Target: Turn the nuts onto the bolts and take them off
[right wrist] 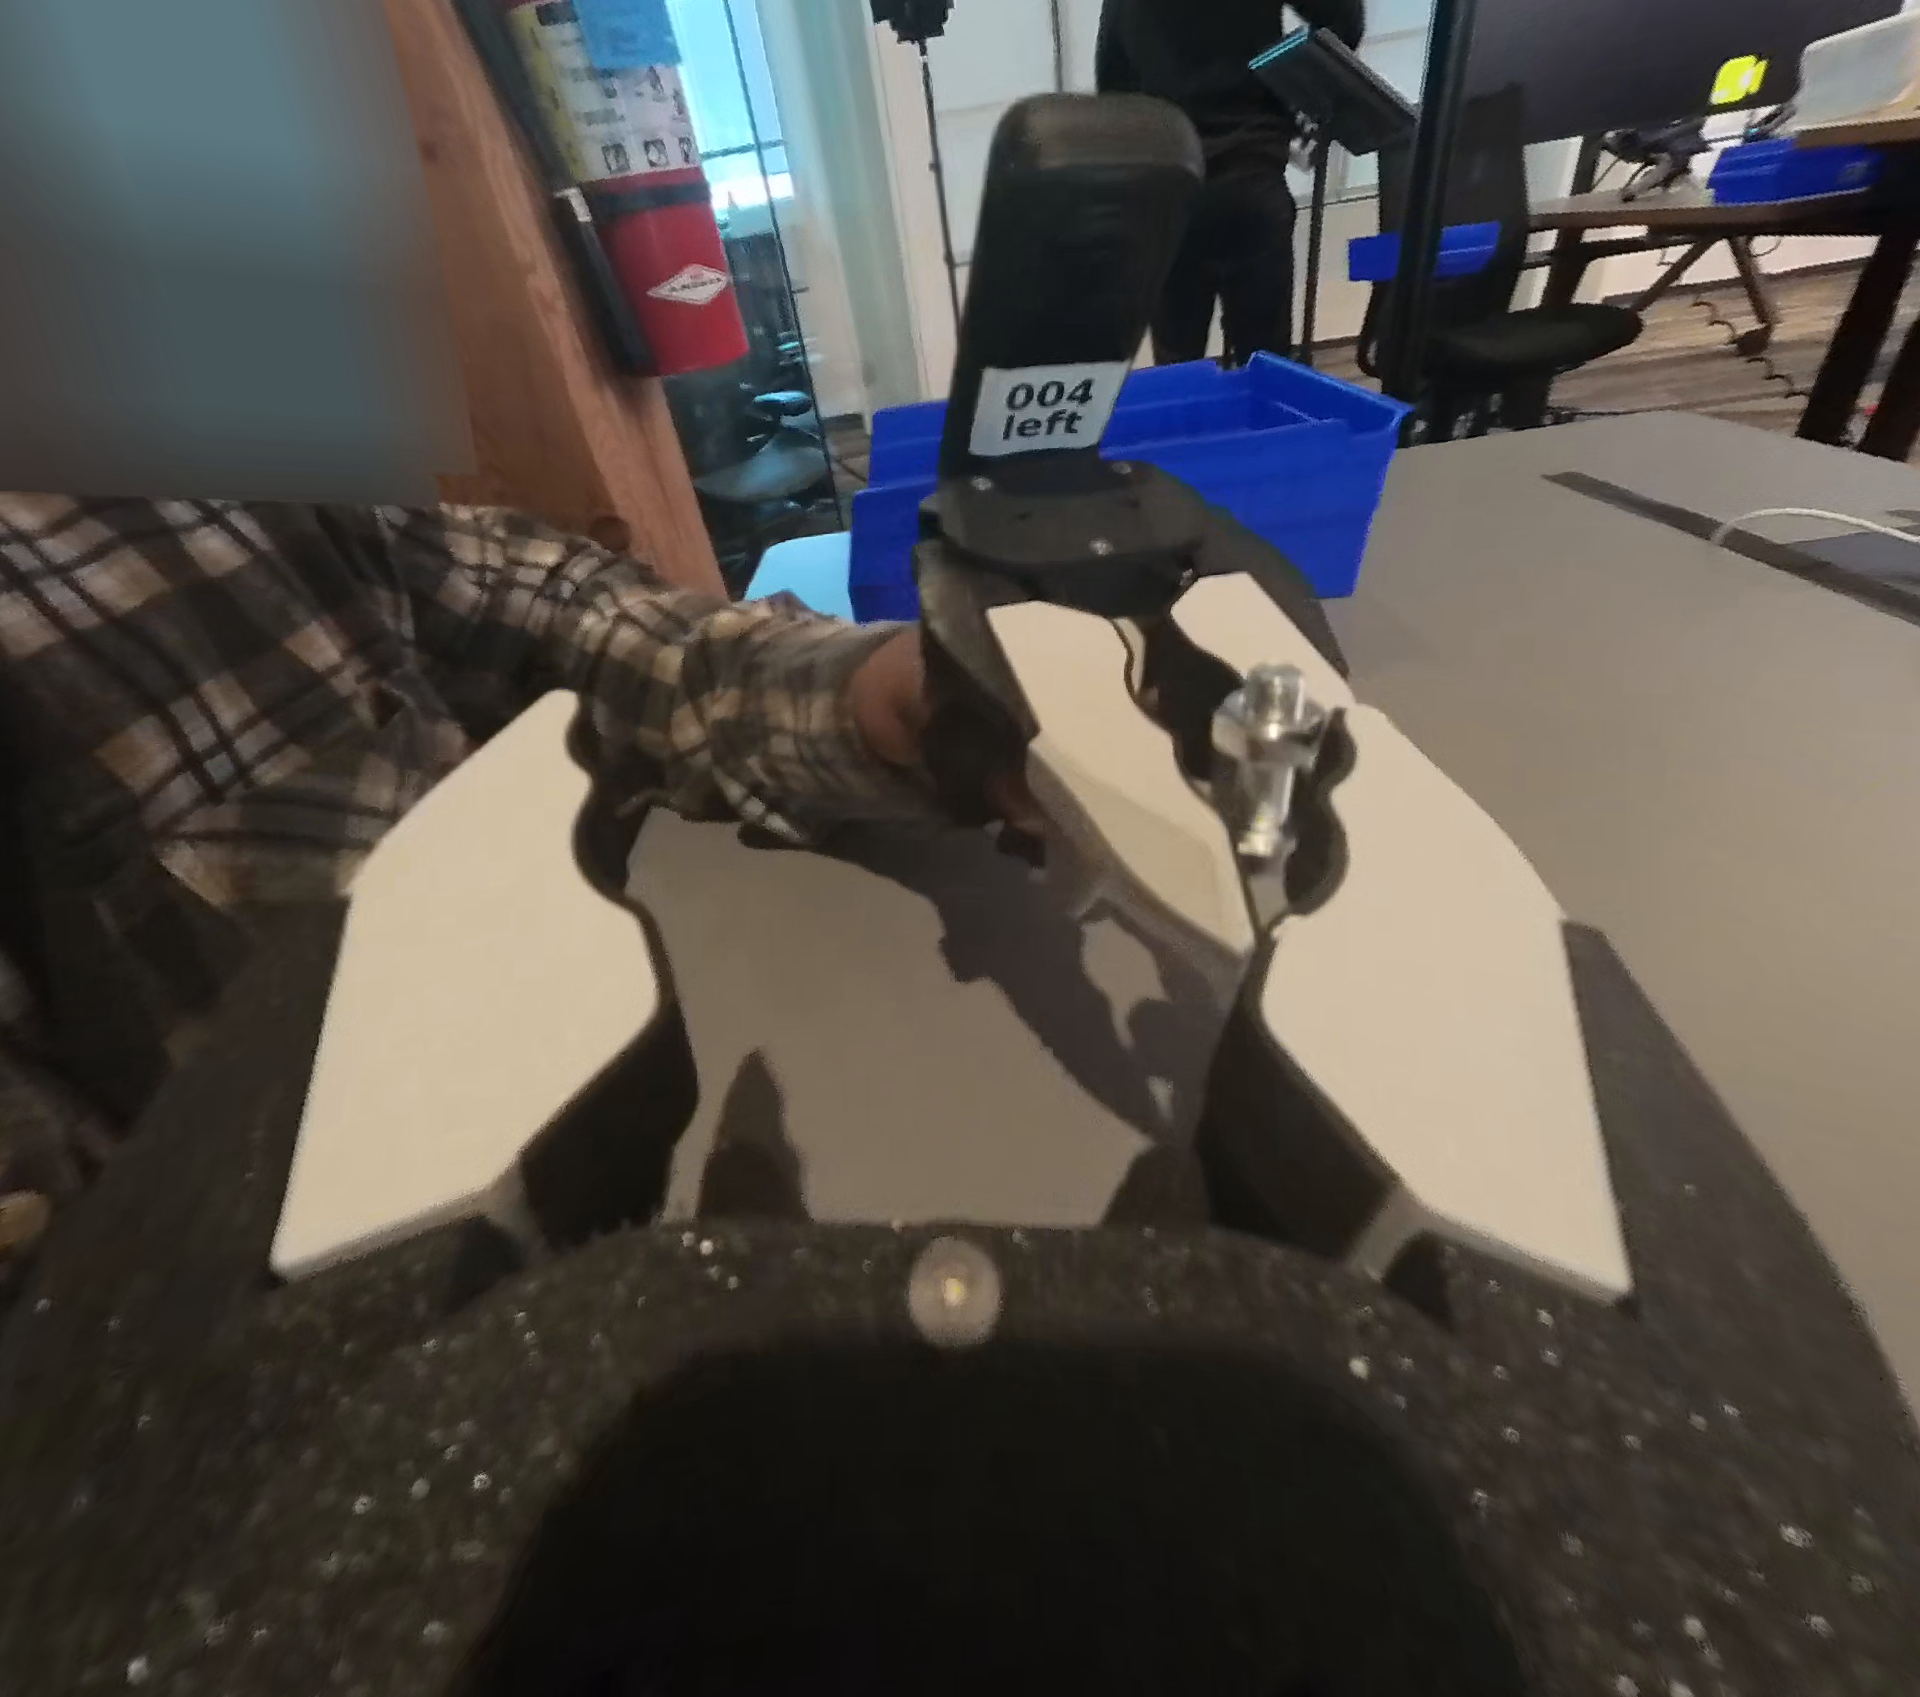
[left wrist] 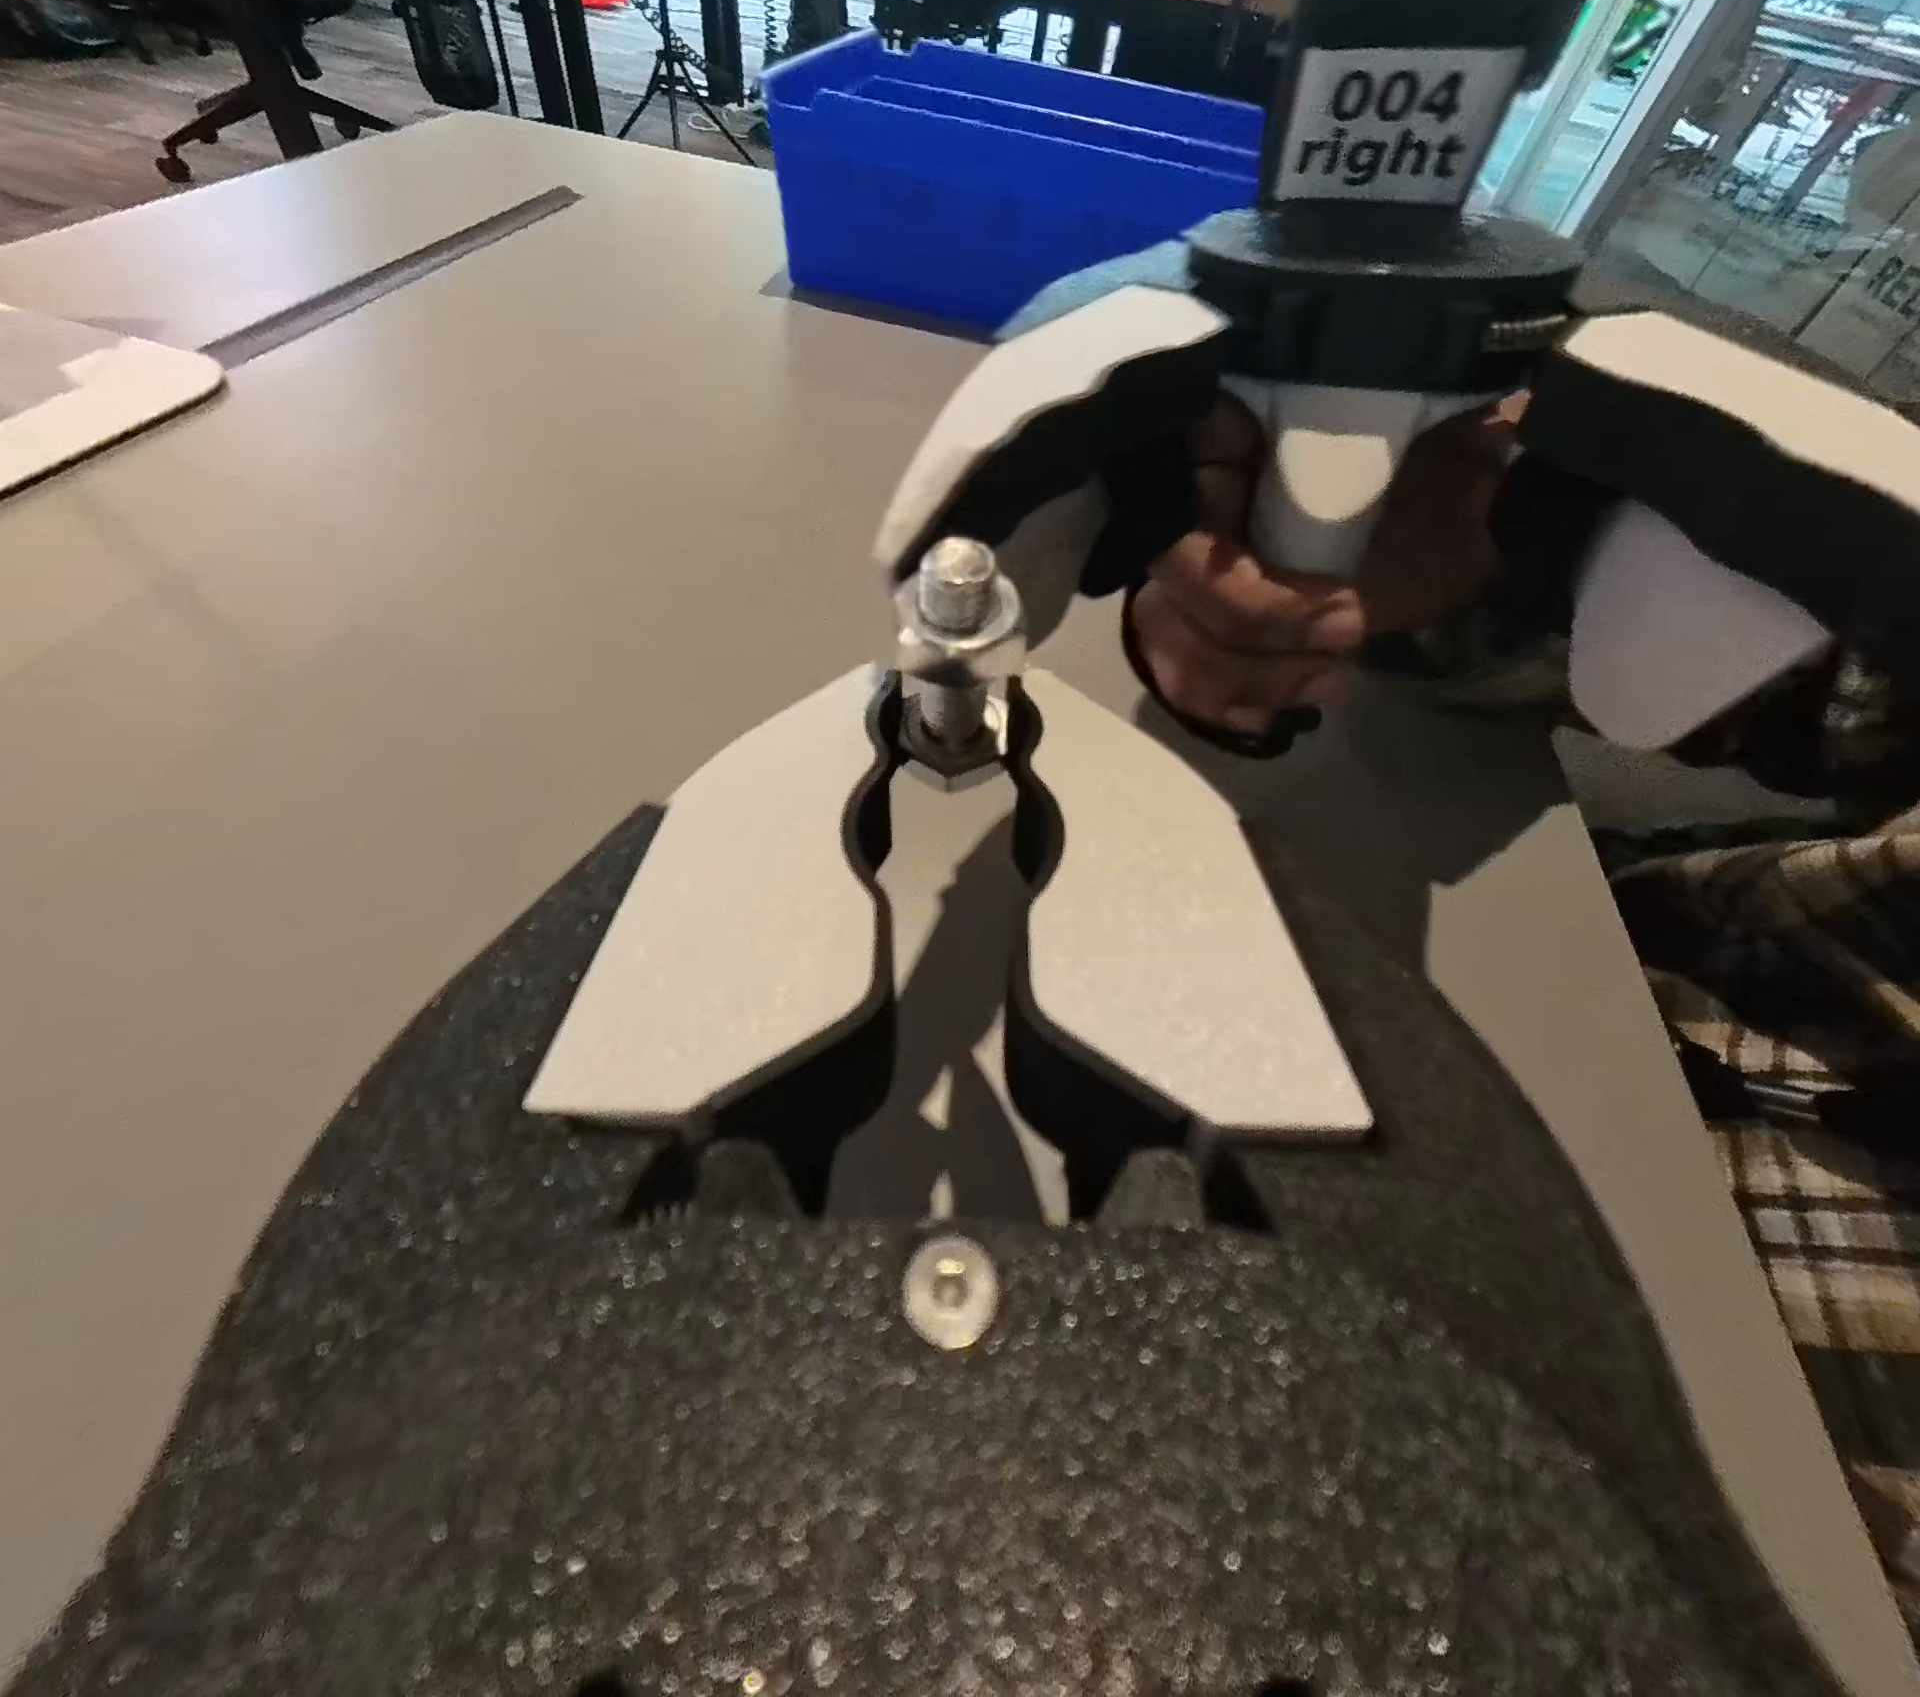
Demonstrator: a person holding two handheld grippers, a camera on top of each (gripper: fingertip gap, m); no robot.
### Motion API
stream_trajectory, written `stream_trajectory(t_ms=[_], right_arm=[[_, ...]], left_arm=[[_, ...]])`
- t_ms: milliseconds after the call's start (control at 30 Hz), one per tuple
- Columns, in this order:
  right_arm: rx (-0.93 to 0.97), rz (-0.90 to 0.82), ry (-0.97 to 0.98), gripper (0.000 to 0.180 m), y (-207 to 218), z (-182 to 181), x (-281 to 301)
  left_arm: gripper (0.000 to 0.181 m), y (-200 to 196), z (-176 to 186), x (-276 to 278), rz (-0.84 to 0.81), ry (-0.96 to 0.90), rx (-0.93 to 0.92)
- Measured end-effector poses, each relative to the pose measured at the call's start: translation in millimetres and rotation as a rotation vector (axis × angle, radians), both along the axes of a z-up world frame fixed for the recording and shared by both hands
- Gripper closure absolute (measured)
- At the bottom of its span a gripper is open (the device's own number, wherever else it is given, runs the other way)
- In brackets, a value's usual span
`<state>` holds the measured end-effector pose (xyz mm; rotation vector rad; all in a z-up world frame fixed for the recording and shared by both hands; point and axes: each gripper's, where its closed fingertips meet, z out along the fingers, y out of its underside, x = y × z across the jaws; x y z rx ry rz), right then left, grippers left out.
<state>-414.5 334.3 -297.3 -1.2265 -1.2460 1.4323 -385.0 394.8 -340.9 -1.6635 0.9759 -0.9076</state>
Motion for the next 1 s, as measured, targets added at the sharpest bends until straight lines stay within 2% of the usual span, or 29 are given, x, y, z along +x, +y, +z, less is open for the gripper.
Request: stream_trajectory(t_ms=[67,333,400,500,667,833,1000], right_arm=[[-0.003,-0.024,0.011,0.059,3,2,7],[-0.003,0.003,-0.003,0.052,-1,-3,-5],[0.023,-0.017,-0.005,0.058,-2,-4,5],[0.016,-0.037,0.01,0.058,5,3,6],[0.006,0.025,0.009,0.055,-1,3,-8],[0.037,-0.035,0.015,0.06,2,6,8],[0.022,0.022,0.018,0.058,0,6,-8]], left_arm=[[0.163,2,1,-3,0.003,-0.011,-0.008],[0.163,-3,0,3,-0.012,0.006,0.001],[0.163,1,0,-2,0.005,-0.003,-0.009],[0.163,-1,1,1,-0.015,-0.01,-0.013],[0.163,-6,2,6,-0.026,0.004,0.004],[0.163,-2,6,0,-0.021,-0.033,-0.015],[0.162,-7,6,7,-0.038,-0.022,0.002]])
